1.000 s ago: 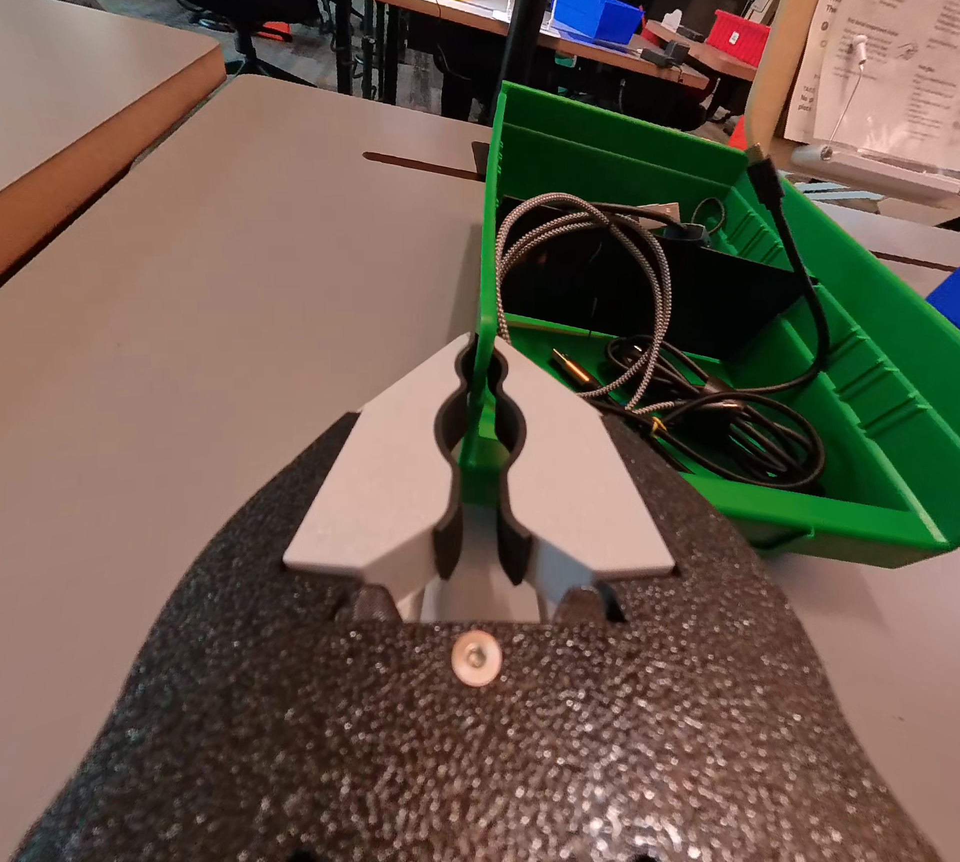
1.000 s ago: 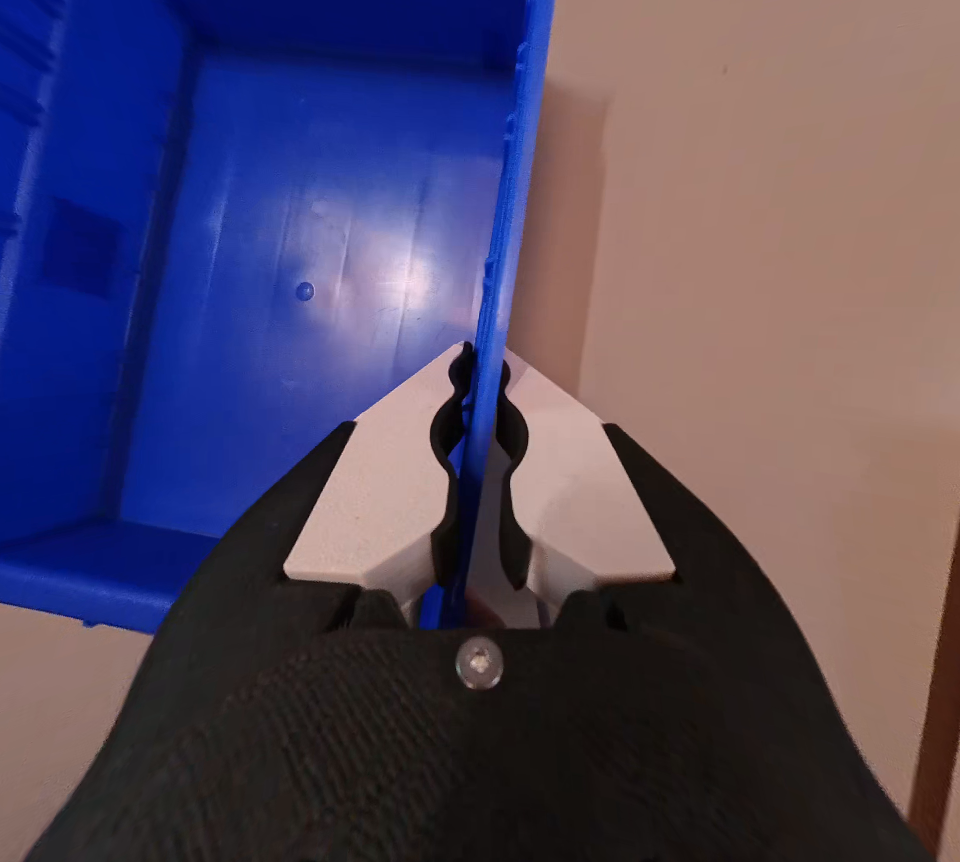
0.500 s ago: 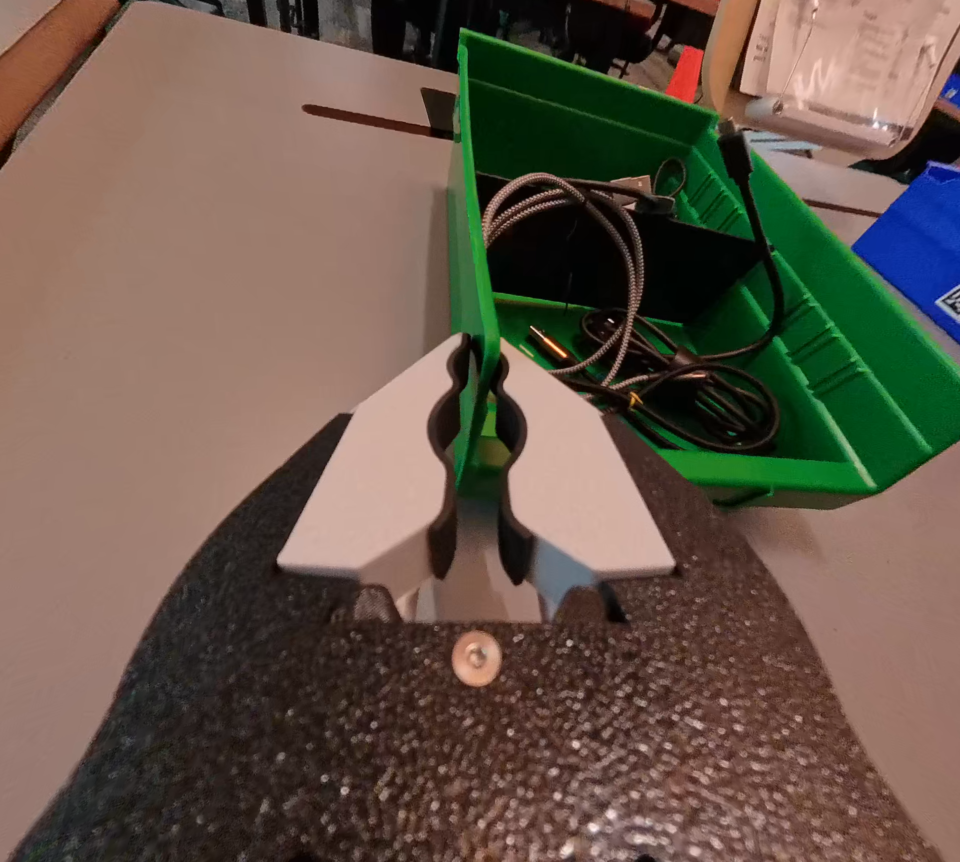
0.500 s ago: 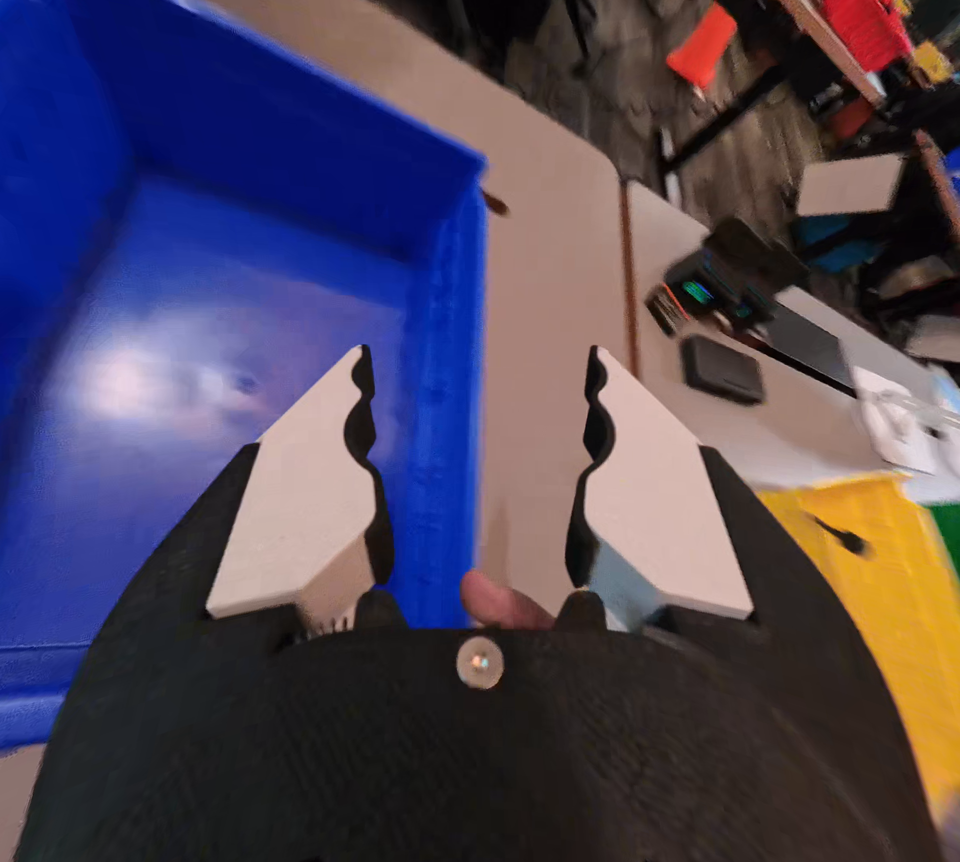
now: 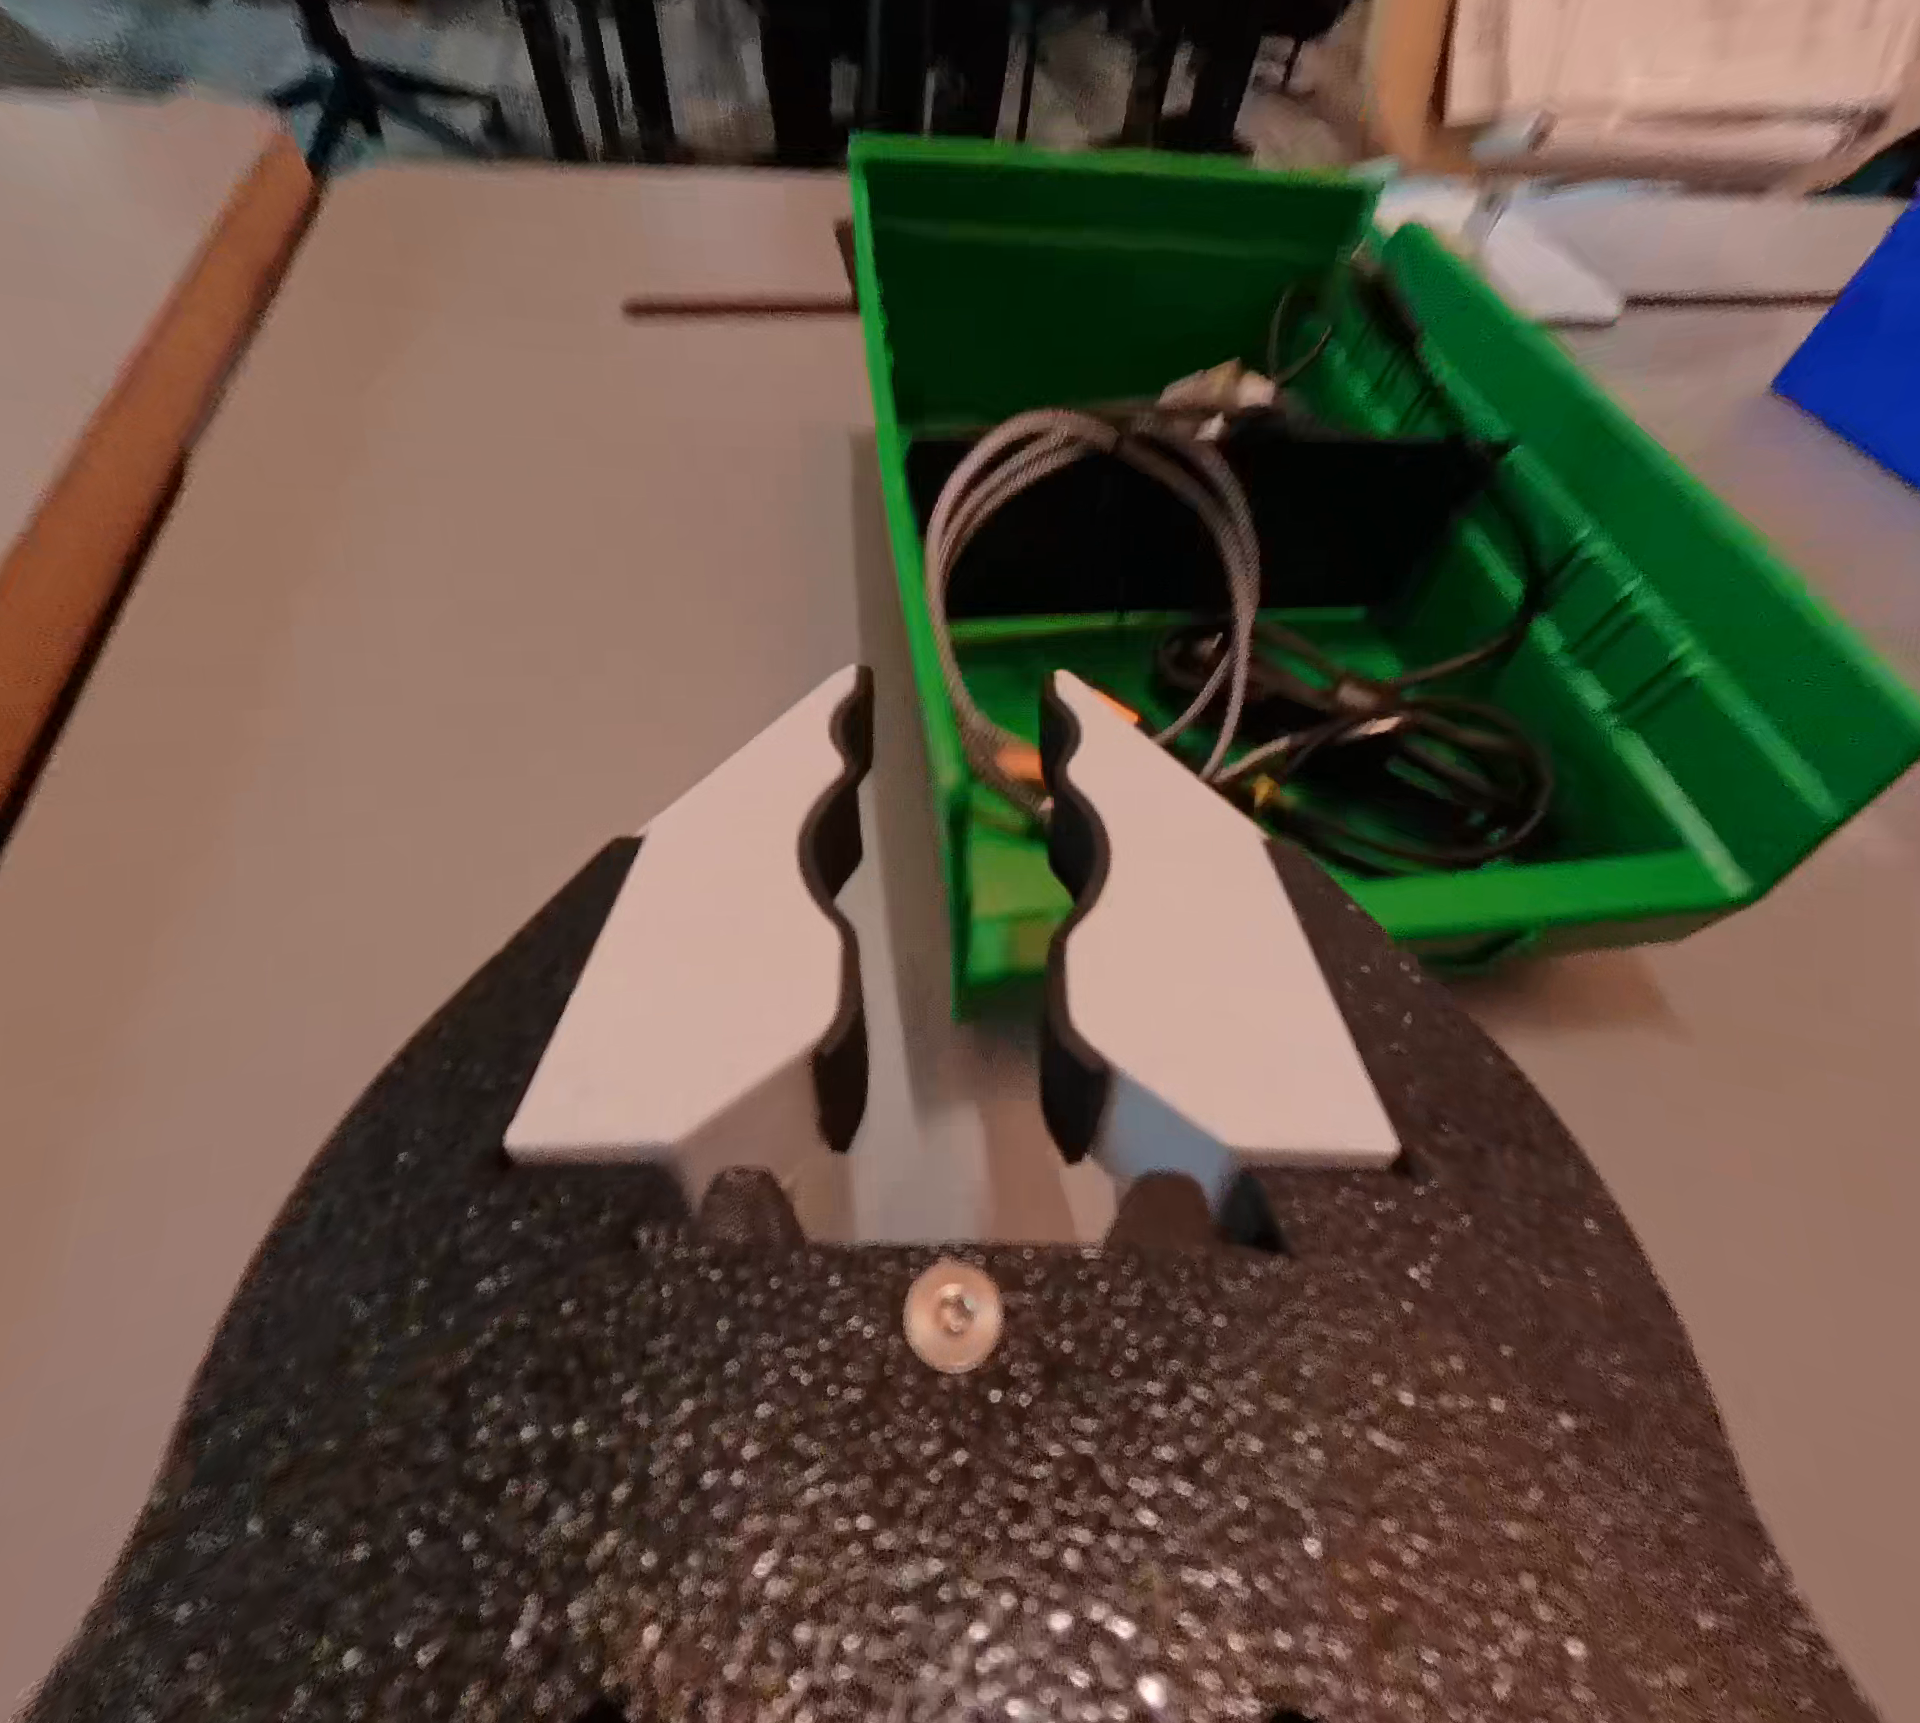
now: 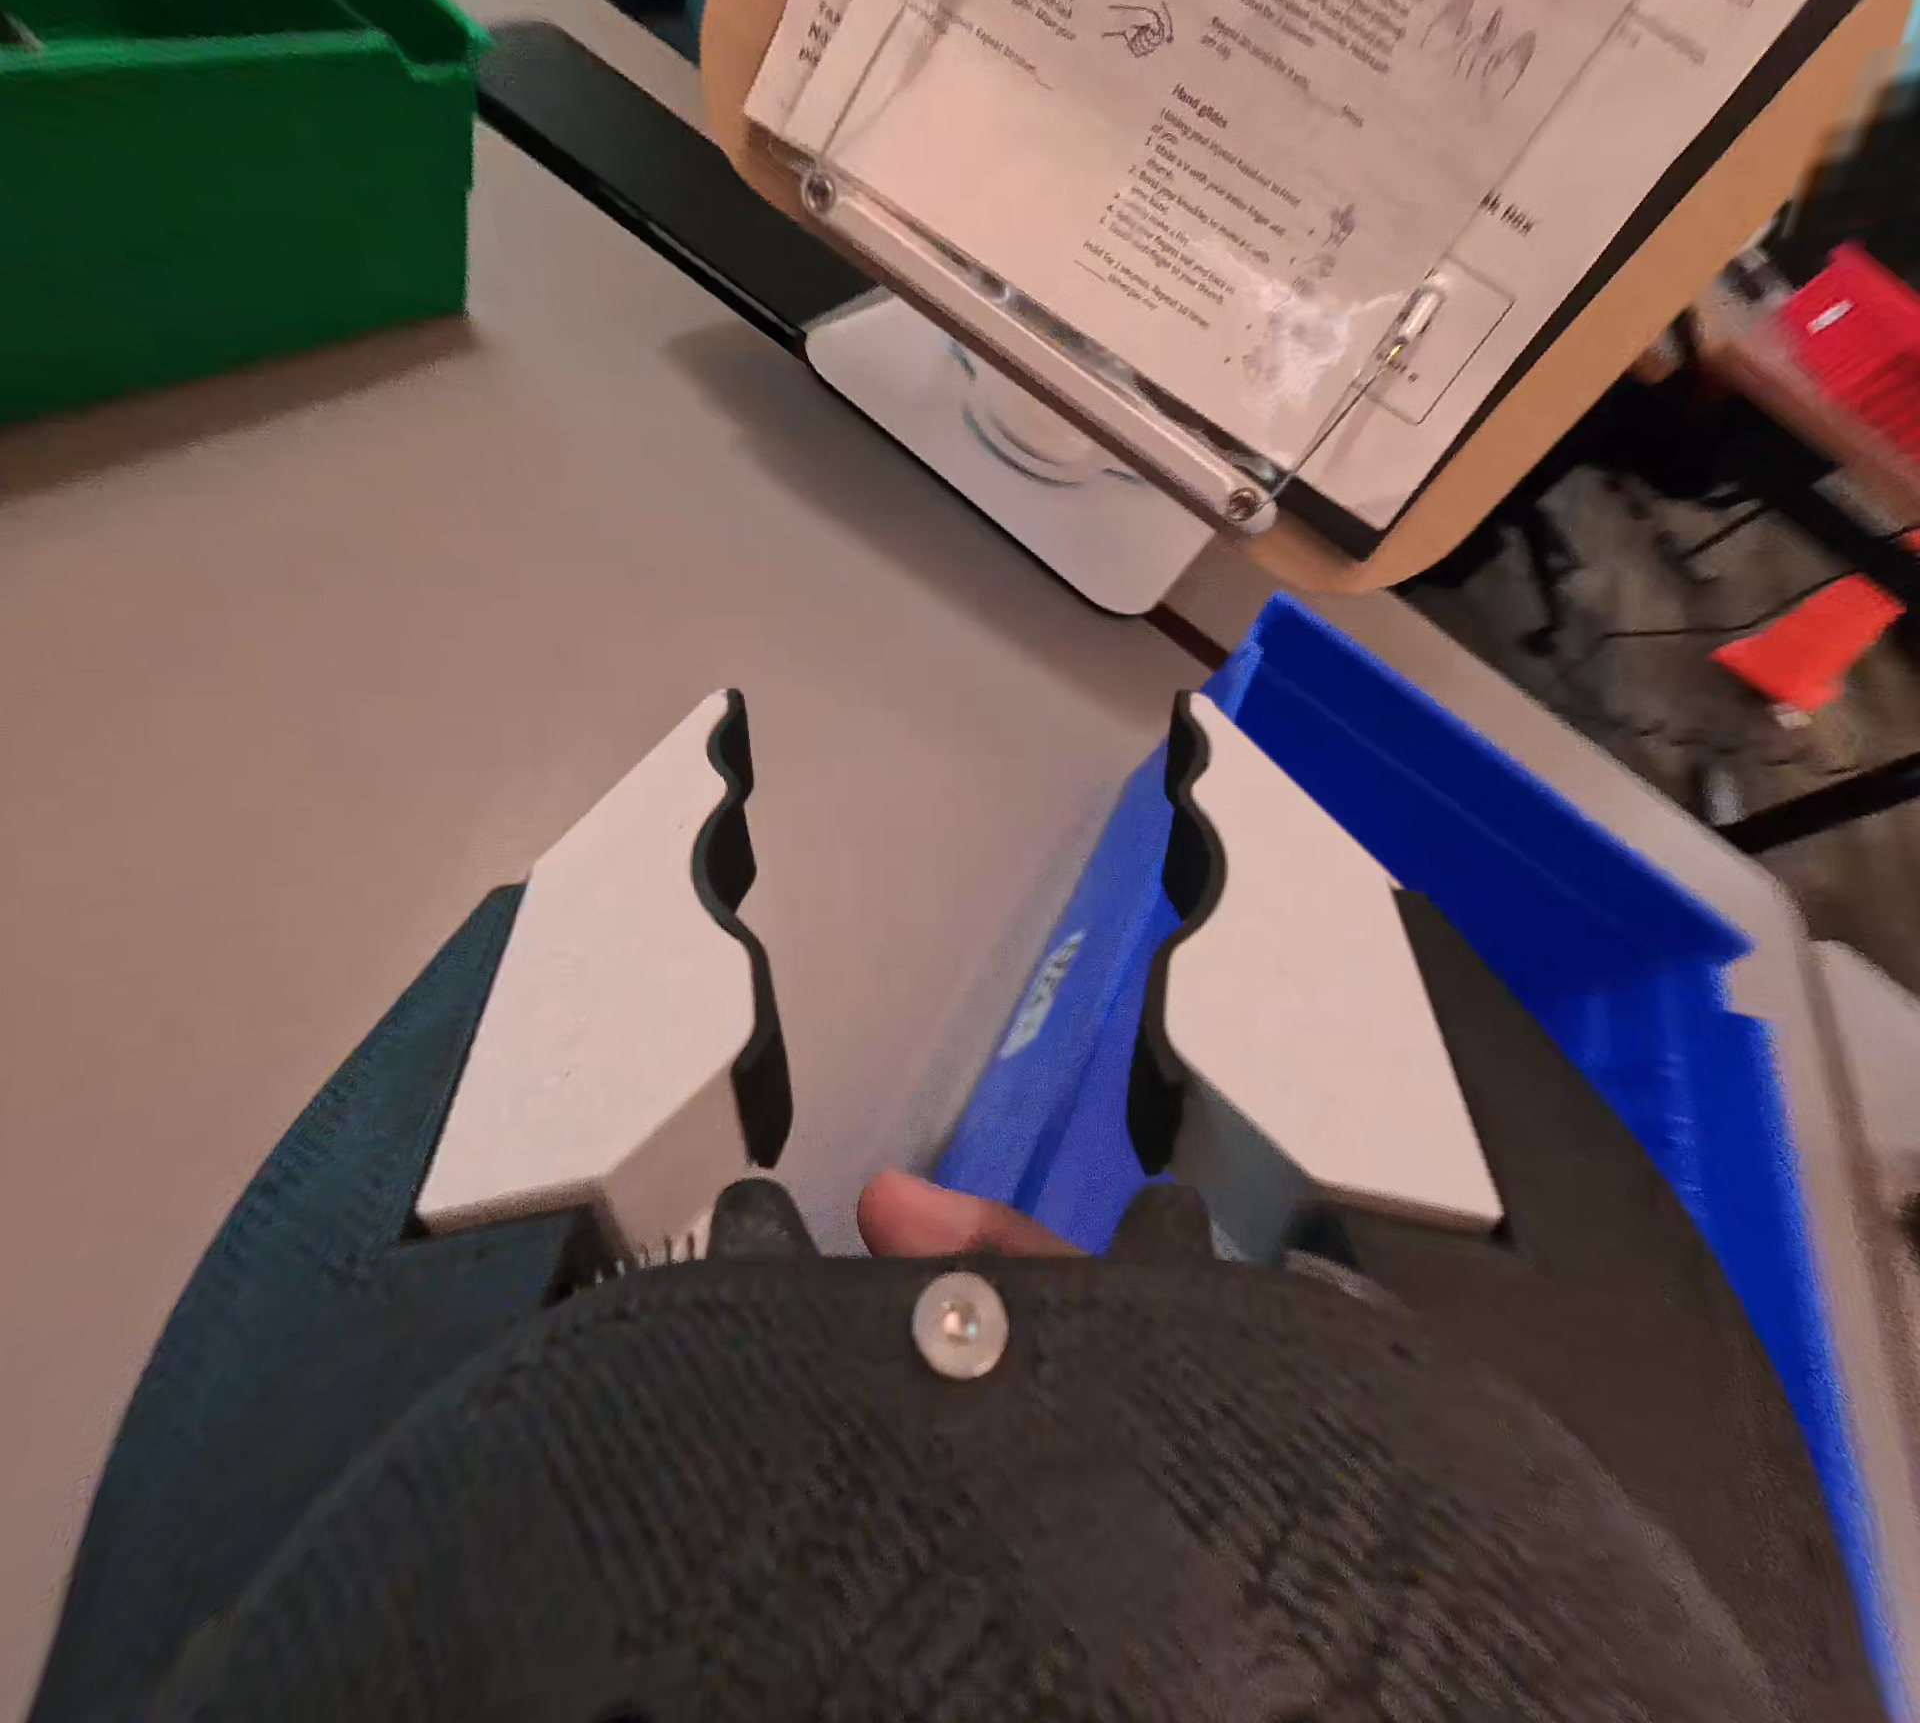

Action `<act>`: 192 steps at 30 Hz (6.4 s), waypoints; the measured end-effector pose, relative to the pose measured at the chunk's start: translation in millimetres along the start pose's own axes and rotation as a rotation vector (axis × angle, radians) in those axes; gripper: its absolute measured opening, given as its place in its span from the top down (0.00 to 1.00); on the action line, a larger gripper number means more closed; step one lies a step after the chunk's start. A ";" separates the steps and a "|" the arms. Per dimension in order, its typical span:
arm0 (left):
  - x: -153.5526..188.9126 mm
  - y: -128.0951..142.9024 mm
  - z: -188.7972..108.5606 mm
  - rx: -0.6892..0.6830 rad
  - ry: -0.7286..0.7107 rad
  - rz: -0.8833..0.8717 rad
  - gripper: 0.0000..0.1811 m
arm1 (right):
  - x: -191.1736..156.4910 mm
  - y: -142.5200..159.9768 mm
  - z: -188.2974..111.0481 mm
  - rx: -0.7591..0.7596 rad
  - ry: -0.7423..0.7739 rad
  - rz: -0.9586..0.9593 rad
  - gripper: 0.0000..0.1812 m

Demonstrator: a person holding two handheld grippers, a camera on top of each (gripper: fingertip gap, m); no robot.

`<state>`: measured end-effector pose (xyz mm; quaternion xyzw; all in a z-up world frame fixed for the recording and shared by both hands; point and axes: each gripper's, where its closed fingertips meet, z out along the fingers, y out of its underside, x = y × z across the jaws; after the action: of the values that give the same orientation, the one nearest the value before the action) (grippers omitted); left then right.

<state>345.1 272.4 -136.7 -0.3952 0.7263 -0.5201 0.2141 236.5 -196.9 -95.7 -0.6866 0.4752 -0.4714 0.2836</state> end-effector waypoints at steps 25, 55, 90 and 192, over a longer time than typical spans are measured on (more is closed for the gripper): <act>116.6 -1.7 160.4 -1.107 0.694 0.309 0.87 | -6.8 55.3 -100.3 -0.038 -0.001 -0.013 0.56; 261.4 -102.1 -39.0 0.555 1.228 -0.095 0.89 | -226.2 -175.3 -95.2 0.629 -0.809 0.167 0.63; 319.4 -66.1 11.4 0.197 1.222 -0.430 0.96 | -160.3 -93.1 -59.1 0.175 0.256 -0.964 0.87; 164.8 -22.1 108.7 -0.153 0.435 -0.158 0.94 | -115.9 -18.8 -115.1 0.791 -0.108 0.152 0.88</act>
<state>333.2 74.1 -139.7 -0.3446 0.7593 -0.5516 -0.0192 126.1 -76.3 -78.3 -0.5111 0.2912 -0.5588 0.5846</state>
